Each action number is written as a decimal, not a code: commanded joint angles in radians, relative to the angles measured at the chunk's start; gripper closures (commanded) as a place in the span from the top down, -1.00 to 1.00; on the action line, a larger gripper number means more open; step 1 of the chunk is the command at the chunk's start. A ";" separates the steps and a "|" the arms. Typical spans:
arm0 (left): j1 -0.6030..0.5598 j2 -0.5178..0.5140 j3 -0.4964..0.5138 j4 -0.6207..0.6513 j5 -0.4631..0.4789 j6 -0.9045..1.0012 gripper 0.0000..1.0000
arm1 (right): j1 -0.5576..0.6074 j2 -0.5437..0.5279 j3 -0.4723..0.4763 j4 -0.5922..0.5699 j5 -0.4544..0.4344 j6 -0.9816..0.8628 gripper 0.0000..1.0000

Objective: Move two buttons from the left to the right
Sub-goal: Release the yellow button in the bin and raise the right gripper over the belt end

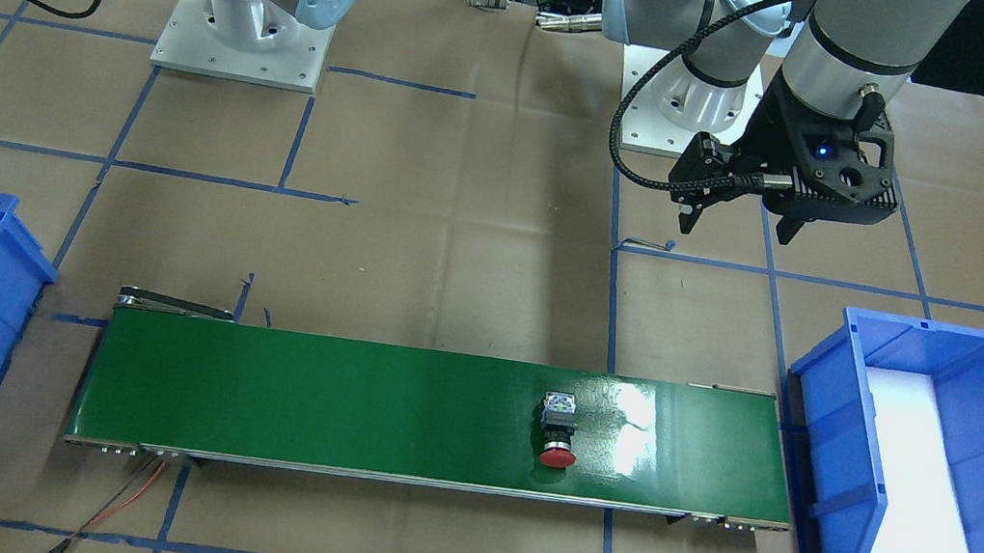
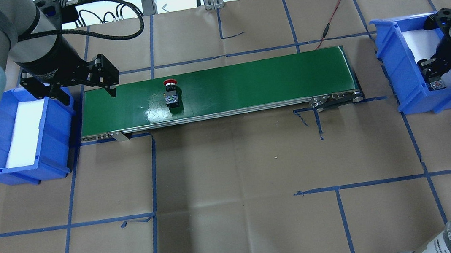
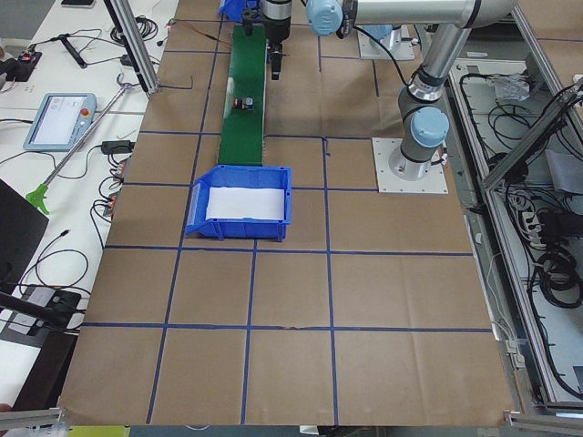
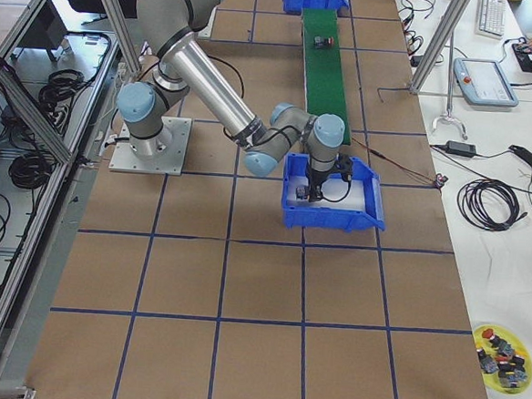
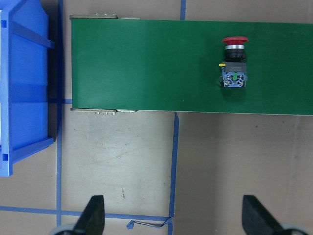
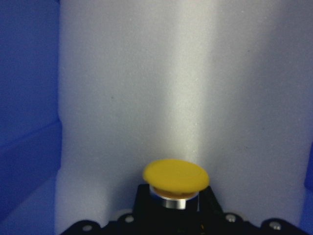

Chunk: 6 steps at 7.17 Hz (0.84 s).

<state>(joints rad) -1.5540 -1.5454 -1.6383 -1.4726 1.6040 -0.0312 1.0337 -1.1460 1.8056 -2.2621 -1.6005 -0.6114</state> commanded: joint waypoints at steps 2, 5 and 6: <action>0.000 0.001 0.000 0.000 -0.001 0.001 1.00 | 0.000 -0.003 0.000 0.001 -0.007 0.006 0.74; 0.000 0.001 -0.002 0.000 0.001 0.001 1.00 | -0.001 -0.017 -0.014 0.016 -0.009 0.007 0.99; 0.000 0.001 -0.002 0.000 0.001 0.001 1.00 | 0.000 -0.032 -0.046 0.030 -0.009 0.009 0.99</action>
<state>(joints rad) -1.5539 -1.5447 -1.6395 -1.4726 1.6044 -0.0307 1.0334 -1.1636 1.7870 -2.2455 -1.6084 -0.6041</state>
